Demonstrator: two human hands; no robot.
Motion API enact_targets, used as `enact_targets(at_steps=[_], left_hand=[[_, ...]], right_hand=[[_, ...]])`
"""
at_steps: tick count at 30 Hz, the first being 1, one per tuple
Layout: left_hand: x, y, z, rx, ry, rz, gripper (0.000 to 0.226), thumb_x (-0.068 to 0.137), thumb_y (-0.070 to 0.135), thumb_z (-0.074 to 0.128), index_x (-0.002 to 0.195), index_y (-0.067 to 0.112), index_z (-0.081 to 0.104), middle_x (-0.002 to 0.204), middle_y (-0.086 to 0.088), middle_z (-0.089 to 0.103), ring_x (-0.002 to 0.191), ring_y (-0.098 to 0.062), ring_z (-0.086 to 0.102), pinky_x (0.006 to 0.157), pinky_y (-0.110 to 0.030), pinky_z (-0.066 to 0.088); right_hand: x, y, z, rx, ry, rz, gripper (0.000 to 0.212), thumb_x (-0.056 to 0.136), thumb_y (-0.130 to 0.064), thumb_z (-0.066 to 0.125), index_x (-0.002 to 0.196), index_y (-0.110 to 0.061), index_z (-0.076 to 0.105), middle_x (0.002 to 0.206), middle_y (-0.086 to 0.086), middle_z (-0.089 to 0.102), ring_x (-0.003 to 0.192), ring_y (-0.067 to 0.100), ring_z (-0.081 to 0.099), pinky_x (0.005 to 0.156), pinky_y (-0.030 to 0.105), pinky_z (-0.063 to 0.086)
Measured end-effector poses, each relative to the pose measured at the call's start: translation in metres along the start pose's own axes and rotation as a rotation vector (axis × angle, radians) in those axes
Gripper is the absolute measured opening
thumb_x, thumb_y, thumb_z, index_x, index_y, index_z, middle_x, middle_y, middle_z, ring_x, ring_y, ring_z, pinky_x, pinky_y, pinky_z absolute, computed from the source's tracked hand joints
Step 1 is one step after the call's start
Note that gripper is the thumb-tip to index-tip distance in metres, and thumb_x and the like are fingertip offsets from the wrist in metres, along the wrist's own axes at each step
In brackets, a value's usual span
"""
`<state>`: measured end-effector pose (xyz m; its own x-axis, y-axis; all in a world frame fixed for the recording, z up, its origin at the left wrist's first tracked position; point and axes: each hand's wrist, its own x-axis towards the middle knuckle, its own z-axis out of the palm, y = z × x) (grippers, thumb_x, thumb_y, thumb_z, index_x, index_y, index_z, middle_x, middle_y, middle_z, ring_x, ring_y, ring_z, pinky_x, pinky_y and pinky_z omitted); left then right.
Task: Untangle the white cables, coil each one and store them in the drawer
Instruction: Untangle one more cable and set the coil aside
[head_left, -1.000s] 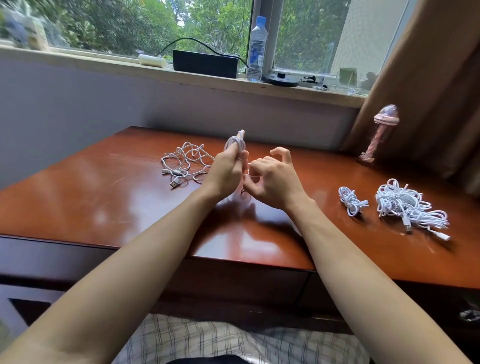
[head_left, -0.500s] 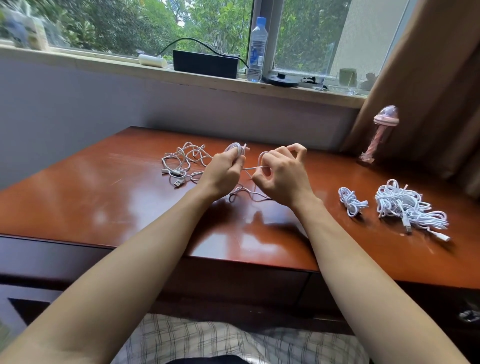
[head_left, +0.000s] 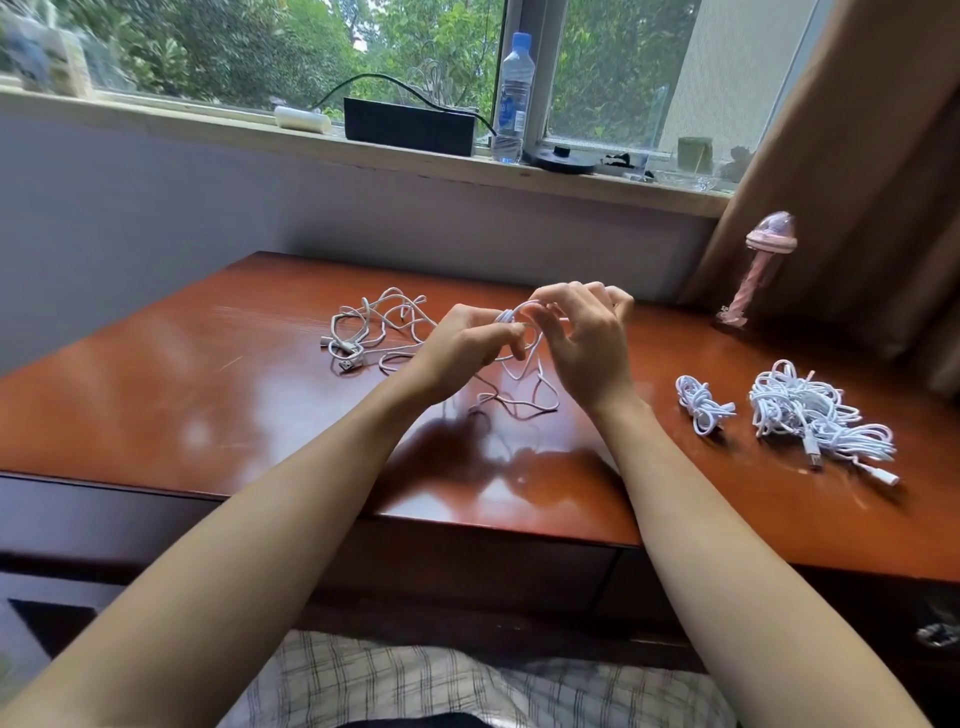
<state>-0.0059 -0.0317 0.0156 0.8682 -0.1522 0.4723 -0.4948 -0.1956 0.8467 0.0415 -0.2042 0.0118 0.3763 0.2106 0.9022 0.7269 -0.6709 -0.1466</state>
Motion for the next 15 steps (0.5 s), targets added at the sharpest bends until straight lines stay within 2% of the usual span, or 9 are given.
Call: enact_targets(at_steps=[3, 6, 9, 12, 15], left_hand=[[0.001, 0.003, 0.002, -0.127, -0.014, -0.020, 0.027, 0.092, 0.020, 0.057, 0.074, 0.004, 0.069, 0.051, 0.002, 0.031, 0.048, -0.011, 0.026, 0.048, -0.024, 0.026], [0.003, 0.005, 0.002, -0.240, -0.011, -0.061, 0.025, 0.095, 0.014, 0.052, 0.078, 0.003, 0.066, 0.051, 0.004, 0.024, 0.052, -0.017, 0.019, 0.053, -0.028, 0.020], [0.005, 0.008, 0.000, -0.397, -0.005, -0.071, 0.025, 0.092, 0.019, 0.050, 0.080, 0.008, 0.069, 0.053, 0.001, 0.018, 0.059, -0.025, 0.009, 0.064, -0.041, 0.012], [0.006, 0.012, -0.003, -0.542, 0.008, -0.065, 0.027, 0.094, 0.016, 0.047, 0.091, 0.007, 0.073, 0.057, -0.001, 0.016, 0.057, -0.022, 0.008, 0.061, -0.037, 0.011], [0.007, 0.011, -0.007, -0.603, 0.021, -0.064, 0.029, 0.098, 0.018, 0.046, 0.104, 0.007, 0.072, 0.061, -0.002, 0.018, 0.056, -0.018, 0.015, 0.057, -0.030, 0.021]], right_hand=[[0.000, 0.002, 0.002, 0.124, -0.020, 0.097, 0.021, 0.101, -0.038, 0.058, 0.094, -0.023, 0.071, 0.087, -0.010, 0.071, 0.079, 0.017, 0.063, 0.091, 0.050, 0.044], [-0.001, 0.001, 0.003, 0.287, -0.072, 0.175, 0.020, 0.101, -0.030, 0.057, 0.094, -0.016, 0.070, 0.083, -0.005, 0.072, 0.074, 0.018, 0.064, 0.076, 0.041, 0.051], [-0.003, 0.001, 0.004, 0.324, -0.161, 0.225, 0.018, 0.102, -0.027, 0.057, 0.098, -0.014, 0.069, 0.082, 0.000, 0.069, 0.075, 0.019, 0.062, 0.072, 0.037, 0.049], [-0.004, 0.000, 0.006, 0.342, -0.187, 0.225, 0.020, 0.101, -0.029, 0.057, 0.100, -0.013, 0.070, 0.085, 0.000, 0.068, 0.076, 0.017, 0.061, 0.073, 0.032, 0.048], [-0.004, -0.001, 0.011, 0.327, -0.239, 0.173, 0.014, 0.098, -0.018, 0.061, 0.106, -0.011, 0.070, 0.093, 0.003, 0.068, 0.079, 0.020, 0.061, 0.077, 0.036, 0.051]])
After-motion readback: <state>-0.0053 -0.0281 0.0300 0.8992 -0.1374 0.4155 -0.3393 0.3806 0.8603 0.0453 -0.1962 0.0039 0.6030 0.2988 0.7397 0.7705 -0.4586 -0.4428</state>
